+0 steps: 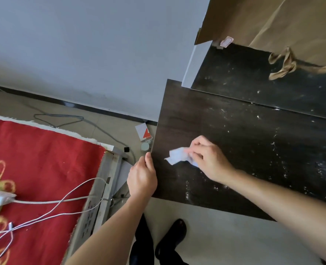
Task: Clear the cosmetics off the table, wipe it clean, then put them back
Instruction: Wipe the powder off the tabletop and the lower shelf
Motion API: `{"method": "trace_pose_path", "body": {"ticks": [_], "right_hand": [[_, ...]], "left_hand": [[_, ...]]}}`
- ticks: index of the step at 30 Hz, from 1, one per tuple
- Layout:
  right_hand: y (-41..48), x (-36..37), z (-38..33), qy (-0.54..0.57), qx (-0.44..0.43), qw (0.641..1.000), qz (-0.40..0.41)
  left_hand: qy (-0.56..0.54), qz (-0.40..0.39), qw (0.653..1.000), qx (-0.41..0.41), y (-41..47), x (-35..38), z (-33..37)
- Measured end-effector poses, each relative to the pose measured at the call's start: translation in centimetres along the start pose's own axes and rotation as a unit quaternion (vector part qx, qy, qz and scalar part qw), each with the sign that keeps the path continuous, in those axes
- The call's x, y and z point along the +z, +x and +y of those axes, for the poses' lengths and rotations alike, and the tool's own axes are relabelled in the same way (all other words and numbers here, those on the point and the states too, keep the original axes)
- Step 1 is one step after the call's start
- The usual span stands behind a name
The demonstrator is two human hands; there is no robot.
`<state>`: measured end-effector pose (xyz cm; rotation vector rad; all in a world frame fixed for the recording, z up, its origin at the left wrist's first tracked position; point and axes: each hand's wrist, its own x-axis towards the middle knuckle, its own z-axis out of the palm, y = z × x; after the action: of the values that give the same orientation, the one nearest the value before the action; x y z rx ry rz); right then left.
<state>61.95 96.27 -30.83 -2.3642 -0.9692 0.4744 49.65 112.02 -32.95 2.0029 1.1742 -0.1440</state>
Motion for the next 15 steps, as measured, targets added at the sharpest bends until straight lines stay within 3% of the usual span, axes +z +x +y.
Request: {"method": "trace_pose_path", "body": {"ticks": [3, 6, 9, 12, 14, 15], "right_hand": [[5.8, -0.7, 1.9, -0.045, 0.043, 0.990, 0.128], [6.4, 1.0, 1.8, -0.073, 0.049, 0.983, 0.160], [1.5, 2.9, -0.5, -0.072, -0.026, 0.989, 0.126], [-5.8, 3.9, -2.6, -0.021, -0.100, 0.995, 0.015], [-8.7, 3.7, -2.9, 0.001, -0.102, 0.993, -0.054], [-8.5, 3.3, -2.6, 0.016, -0.085, 0.995, -0.047]], "left_hand": [[0.000, 0.008, 1.000, 0.011, 0.2, 0.3, -0.4], [-0.002, 0.015, 1.000, 0.014, 0.3, 0.5, -0.8], [-0.006, 0.017, 1.000, 0.003, 0.3, 0.5, -0.9], [-0.007, 0.015, 1.000, 0.004, -0.1, 0.3, -0.5], [-0.005, 0.015, 1.000, 0.006, -0.1, 0.3, -0.5], [-0.005, 0.014, 1.000, 0.004, -0.1, 0.3, -0.5]]}}
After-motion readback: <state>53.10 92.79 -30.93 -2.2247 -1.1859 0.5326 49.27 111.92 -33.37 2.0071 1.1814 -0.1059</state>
